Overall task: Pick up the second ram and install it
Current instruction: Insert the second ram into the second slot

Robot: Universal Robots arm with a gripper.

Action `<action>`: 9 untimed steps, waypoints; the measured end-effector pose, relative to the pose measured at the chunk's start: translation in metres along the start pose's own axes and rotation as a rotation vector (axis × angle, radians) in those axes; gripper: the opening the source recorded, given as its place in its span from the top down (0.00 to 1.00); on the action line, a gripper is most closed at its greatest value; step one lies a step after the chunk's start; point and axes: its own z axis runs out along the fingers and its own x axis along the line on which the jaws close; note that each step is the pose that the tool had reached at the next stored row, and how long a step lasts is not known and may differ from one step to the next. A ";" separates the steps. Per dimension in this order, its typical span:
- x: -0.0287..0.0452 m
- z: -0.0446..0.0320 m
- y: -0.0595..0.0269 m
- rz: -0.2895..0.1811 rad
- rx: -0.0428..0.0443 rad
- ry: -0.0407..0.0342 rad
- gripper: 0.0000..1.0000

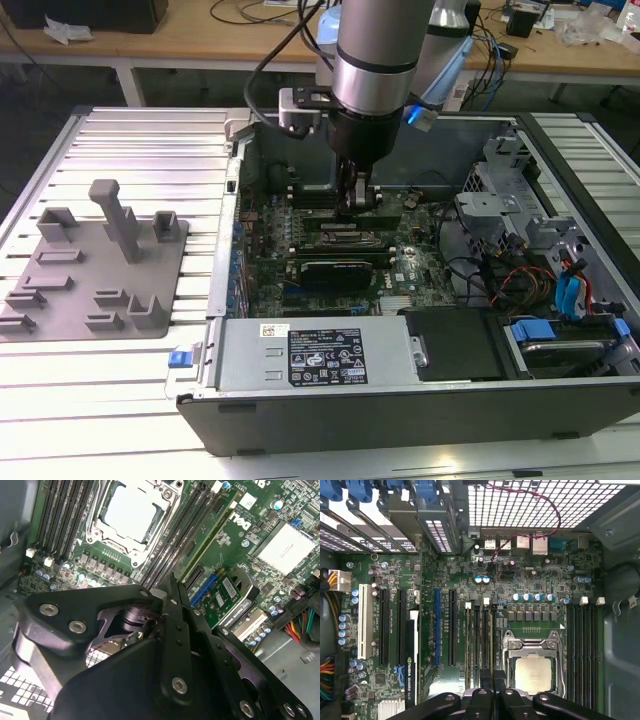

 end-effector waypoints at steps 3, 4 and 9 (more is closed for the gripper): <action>0.0000 0.0008 0.0000 0.000 0.0001 0.0000 0.91; 0.0000 0.0012 0.0000 0.000 0.0000 -0.0001 0.91; 0.0000 0.0023 -0.0001 0.000 0.0000 0.0000 0.91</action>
